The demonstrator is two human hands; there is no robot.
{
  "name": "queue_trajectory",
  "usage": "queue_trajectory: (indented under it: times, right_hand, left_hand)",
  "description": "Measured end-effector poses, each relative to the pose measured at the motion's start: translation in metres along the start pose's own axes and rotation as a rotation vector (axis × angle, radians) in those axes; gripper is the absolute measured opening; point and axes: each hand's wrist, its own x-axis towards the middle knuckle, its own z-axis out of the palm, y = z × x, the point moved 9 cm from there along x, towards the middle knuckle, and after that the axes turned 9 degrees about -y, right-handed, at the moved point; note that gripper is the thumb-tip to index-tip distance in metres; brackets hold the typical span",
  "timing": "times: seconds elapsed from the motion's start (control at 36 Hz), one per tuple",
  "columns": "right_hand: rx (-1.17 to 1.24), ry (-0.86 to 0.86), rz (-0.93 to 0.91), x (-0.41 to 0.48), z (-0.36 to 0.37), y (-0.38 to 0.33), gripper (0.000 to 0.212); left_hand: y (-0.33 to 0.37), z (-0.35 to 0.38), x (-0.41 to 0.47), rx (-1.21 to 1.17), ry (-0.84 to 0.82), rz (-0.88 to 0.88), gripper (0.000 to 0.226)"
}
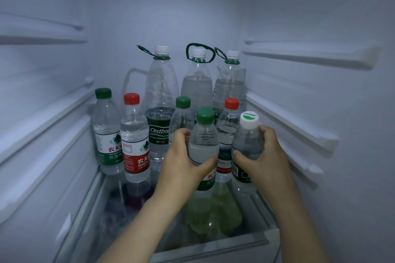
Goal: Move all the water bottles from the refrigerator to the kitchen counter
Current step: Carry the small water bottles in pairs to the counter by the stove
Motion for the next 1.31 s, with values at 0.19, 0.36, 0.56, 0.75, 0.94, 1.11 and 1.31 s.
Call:
queue_trajectory:
  times: [0.19, 0.36, 0.56, 0.75, 0.94, 1.11, 1.31]
  right_hand:
    - [0.005, -0.018, 0.019, -0.008, 0.004, 0.011, 0.062]
    - [-0.01, 0.002, 0.032, -0.022, 0.004, 0.014, 0.053]
    - [0.03, 0.053, 0.012, -0.048, -0.009, 0.008, 0.048]
    - [0.092, -0.001, -0.034, -0.082, -0.014, -0.01, 0.047]
    - [0.094, -0.008, -0.022, -0.132, -0.029, -0.029, 0.047]
    - [0.087, -0.004, 0.014, -0.15, -0.033, -0.032, 0.051]
    - [0.074, 0.084, 0.07, -0.218, -0.054, -0.045, 0.05]
  left_hand:
    - [-0.003, 0.003, -0.009, 0.042, -0.057, -0.027, 0.066]
    - [-0.002, 0.003, -0.024, -0.028, -0.075, -0.075, 0.054]
    - [0.009, -0.009, -0.053, -0.042, 0.005, -0.1, 0.059]
    - [0.023, -0.023, -0.098, -0.102, 0.079, -0.137, 0.066]
    - [0.05, -0.035, -0.15, -0.152, 0.076, -0.103, 0.054]
    - [0.056, -0.036, -0.166, -0.141, 0.054, -0.079, 0.058]
    - [0.067, -0.03, -0.204, -0.222, -0.075, -0.057, 0.056]
